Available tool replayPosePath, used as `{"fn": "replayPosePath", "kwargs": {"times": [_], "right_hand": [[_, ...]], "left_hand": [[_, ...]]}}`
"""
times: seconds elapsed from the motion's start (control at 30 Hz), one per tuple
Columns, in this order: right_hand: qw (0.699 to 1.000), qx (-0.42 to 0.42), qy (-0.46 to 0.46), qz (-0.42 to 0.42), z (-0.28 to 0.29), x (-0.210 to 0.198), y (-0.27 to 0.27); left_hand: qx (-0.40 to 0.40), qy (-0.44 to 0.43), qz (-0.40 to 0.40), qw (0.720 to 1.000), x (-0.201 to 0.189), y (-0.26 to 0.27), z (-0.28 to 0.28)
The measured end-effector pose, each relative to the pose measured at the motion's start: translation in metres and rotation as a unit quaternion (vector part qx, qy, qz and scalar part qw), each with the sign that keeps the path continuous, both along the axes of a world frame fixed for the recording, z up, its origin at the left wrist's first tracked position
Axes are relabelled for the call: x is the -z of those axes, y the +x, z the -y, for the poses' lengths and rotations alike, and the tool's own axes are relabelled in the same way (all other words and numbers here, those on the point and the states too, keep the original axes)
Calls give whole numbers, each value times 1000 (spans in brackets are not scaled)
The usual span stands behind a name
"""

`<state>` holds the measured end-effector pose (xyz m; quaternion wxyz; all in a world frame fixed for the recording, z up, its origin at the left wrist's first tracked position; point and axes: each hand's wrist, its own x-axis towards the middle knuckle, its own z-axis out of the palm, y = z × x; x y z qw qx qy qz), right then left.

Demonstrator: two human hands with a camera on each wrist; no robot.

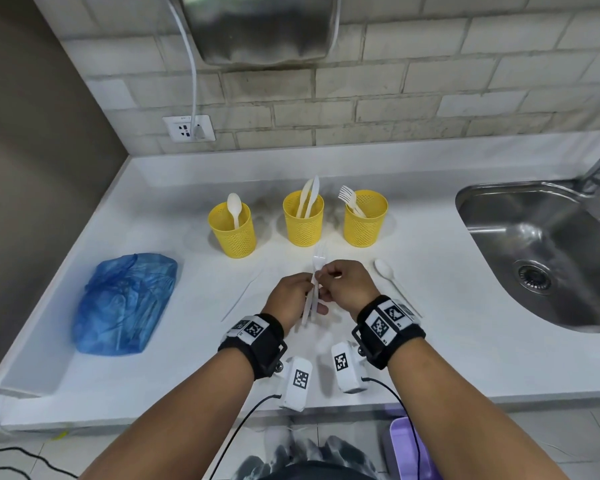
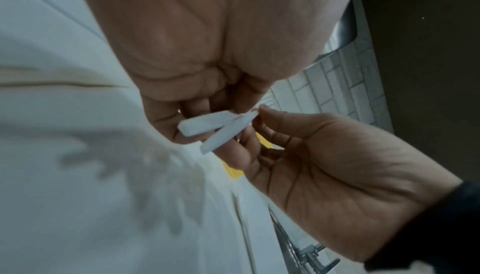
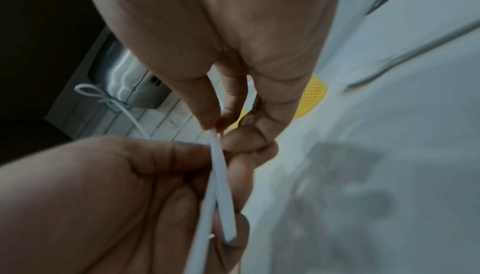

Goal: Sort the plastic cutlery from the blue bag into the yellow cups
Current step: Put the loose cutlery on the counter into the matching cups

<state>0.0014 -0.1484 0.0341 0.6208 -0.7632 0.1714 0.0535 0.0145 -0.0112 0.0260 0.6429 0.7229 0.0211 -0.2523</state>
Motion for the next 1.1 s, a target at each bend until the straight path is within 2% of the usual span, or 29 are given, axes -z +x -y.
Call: {"fn": "replayPosePath", "kwargs": {"times": [0.1, 0.2, 0.27, 0.33, 0.47, 0.6, 0.67, 0.73, 0.97, 1.1], "right_hand": [[999, -15, -46, 8, -5, 2, 3], [990, -56, -132, 12, -6, 0, 5], [985, -58, -164, 6, -2, -1, 4], [980, -47, -191, -5, 7, 4, 4], [956, -20, -290, -48, 31, 11, 3], [900, 13, -417, -124, 50, 19, 0], [868, 27, -470, -158, 55, 23, -3], [854, 36, -486, -183, 58, 28, -6], [837, 46, -505, -204, 62, 44, -11], [866, 29, -459, -198, 67, 45, -9]], "left_hand": [[-7, -9, -17, 1000, 0, -2, -2], [5, 9, -56, 998, 3, 0, -8], [7, 78, -39, 996, 5, 7, -16], [11, 190, 13, 982, 8, 16, -28], [45, 377, 119, 917, 16, 32, -58], [74, 529, 161, 830, 30, 49, -82], [87, 573, 161, 799, 35, 54, -90], [87, 575, 148, 800, 36, 56, -94], [78, 559, 159, 810, 41, 54, -97], [51, 525, 135, 839, 38, 55, -98]]}}
